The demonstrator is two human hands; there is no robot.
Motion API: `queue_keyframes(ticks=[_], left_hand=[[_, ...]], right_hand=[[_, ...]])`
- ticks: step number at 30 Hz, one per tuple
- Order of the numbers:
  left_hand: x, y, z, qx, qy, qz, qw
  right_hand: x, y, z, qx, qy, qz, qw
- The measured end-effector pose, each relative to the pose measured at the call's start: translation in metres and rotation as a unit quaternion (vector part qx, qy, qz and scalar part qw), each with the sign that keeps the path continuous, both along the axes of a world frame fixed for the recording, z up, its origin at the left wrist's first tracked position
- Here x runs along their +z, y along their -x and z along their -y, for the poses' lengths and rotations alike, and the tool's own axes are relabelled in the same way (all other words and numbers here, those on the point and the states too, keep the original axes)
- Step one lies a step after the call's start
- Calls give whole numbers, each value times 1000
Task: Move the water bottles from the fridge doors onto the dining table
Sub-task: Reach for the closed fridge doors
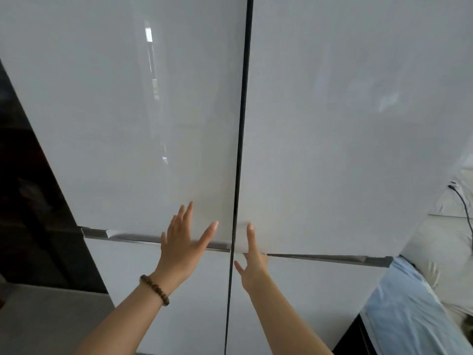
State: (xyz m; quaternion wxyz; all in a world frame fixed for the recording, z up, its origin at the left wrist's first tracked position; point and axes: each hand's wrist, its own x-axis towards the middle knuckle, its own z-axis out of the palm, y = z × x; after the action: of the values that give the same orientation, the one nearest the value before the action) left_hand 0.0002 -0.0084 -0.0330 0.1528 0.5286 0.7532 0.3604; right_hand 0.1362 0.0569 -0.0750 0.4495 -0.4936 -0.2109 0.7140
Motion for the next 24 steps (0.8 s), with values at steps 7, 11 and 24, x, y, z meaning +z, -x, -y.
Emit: queue_keyframes(ticks=[7,11,24], left_hand=[[22,-16,41,-79,-15,80,994],[54,-48,74,-146,-45,103,983],[170,-164,143,-301,-206,138,921]], right_hand=[[2,-43,105,4,-5,12,1000],[31,-83,174,0,-63,91,994],[212,-184,267,-267,-483,381,742]])
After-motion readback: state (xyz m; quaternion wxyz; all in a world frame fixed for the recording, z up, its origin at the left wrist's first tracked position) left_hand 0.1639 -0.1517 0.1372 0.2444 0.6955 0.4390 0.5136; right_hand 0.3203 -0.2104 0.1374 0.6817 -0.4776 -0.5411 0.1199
